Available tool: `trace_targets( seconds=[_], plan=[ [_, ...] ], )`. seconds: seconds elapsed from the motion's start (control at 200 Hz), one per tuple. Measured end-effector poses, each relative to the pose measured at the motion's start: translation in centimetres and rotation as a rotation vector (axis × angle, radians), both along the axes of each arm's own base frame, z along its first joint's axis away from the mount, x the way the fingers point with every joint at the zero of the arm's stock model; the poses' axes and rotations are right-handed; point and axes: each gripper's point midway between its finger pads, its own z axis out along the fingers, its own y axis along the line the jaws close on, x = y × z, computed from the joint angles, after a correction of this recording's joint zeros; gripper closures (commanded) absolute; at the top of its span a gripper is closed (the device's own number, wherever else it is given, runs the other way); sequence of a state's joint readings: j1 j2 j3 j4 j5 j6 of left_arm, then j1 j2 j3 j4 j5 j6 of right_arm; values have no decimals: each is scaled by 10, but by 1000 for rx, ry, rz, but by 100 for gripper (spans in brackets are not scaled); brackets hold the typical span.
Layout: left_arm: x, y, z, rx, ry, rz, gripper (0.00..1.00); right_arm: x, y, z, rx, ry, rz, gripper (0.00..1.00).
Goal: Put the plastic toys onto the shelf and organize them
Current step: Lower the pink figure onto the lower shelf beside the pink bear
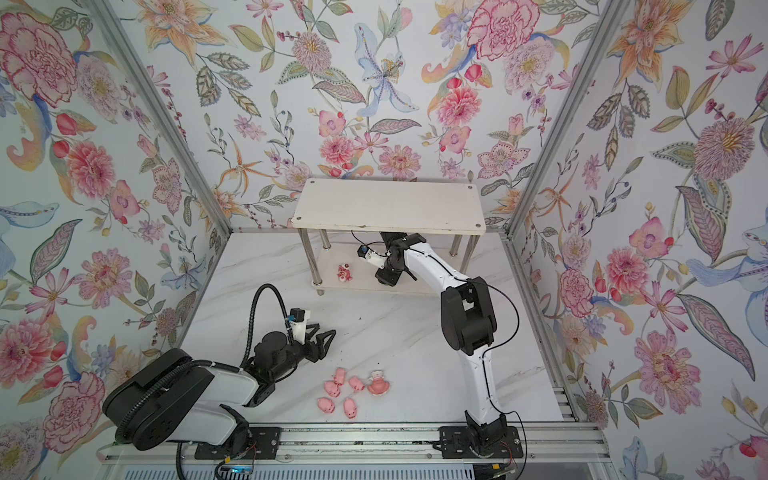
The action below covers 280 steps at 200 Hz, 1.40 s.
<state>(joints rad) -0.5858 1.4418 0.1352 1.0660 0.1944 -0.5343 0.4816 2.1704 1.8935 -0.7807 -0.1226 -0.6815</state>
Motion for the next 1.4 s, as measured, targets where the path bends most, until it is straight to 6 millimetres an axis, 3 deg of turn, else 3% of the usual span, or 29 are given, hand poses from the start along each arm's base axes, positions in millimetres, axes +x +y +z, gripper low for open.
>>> trace_targets(
  seconds=[0.15,0.691,1.401],
  plan=[
    [-1,-1,0,0,0,-5,30,2,-5,-8,11,26,-16,45],
    [0,-1,-1,5,-1,7,30,0,-5,-7,147,128,-111,64],
    [-12,10,17,-25,-56,20,30,-7,-13,-7,219,158,-510,68]
  ],
)
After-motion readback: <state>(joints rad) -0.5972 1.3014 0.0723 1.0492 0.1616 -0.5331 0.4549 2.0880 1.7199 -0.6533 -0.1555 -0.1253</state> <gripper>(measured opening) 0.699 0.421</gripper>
